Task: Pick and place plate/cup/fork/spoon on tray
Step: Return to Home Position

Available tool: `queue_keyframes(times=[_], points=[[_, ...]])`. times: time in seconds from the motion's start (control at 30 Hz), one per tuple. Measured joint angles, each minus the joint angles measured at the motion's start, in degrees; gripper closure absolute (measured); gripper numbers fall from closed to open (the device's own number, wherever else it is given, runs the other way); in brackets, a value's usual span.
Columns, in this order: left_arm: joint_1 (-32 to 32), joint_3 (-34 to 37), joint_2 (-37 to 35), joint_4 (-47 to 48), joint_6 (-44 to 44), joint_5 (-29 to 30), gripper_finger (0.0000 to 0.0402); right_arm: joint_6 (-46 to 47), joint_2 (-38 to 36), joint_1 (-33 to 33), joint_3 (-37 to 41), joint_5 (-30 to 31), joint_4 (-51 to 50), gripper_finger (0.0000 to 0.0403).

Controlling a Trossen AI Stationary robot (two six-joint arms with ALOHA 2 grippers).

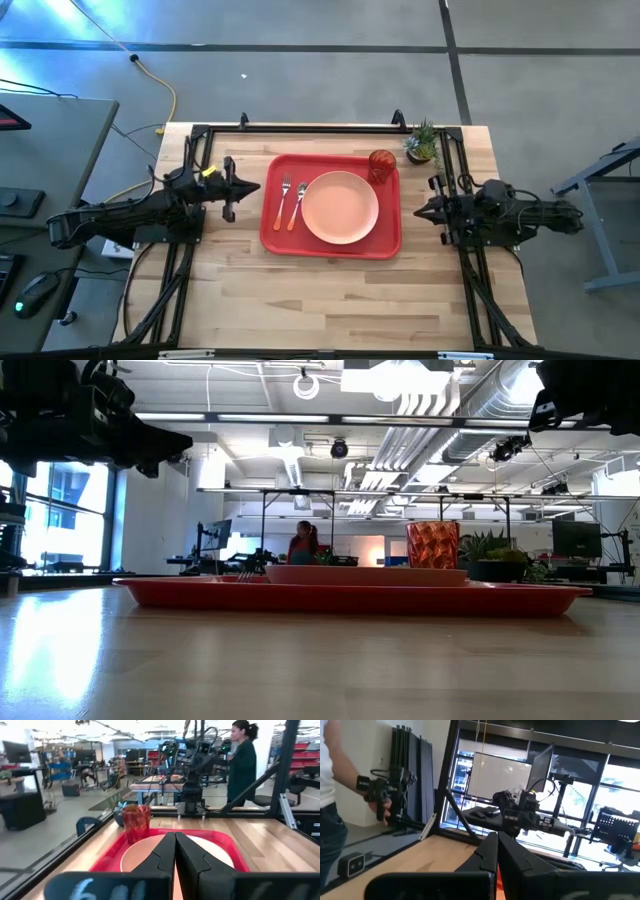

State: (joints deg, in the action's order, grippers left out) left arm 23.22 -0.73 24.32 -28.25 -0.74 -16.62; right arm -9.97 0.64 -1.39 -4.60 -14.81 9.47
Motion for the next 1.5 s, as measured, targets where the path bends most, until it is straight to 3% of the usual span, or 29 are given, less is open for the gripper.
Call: queue_keyframes(times=[0.33,0.6,0.83,1.0,1.13,1.33,1.5], points=[[0.0,0.0,0.32,-1.6,-1.27,-2.4,0.0401,-0.62,0.02,0.01,0.0,-0.11,-4.58,0.0403],[0.0,0.0,0.5,-1.53,0.18,-4.65,0.0401,0.9,-0.16,0.02,4.02,-1.56,-2.55,0.0403],[-0.02,0.0,0.84,-1.36,0.48,-4.96,0.0401,-2.5,-0.44,0.02,4.02,5.27,-1.37,0.0403],[-0.04,0.0,0.85,-1.46,2.5,-5.11,0.0401,6.55,-0.22,0.0,4.04,10.06,-4.21,0.0403],[-0.04,0.0,0.85,0.53,1.5,-5.14,0.0401,9.96,-0.24,0.0,4.04,10.12,-4.13,0.0403],[0.04,0.07,0.95,13.71,-3.12,-5.14,0.0401,9.3,-0.24,0.0,4.04,10.36,-4.17,0.0403],[0.04,0.07,0.87,10.37,-2.8,-5.14,0.0401,5.77,-0.22,0.0,4.07,10.58,-3.07,0.0403]])
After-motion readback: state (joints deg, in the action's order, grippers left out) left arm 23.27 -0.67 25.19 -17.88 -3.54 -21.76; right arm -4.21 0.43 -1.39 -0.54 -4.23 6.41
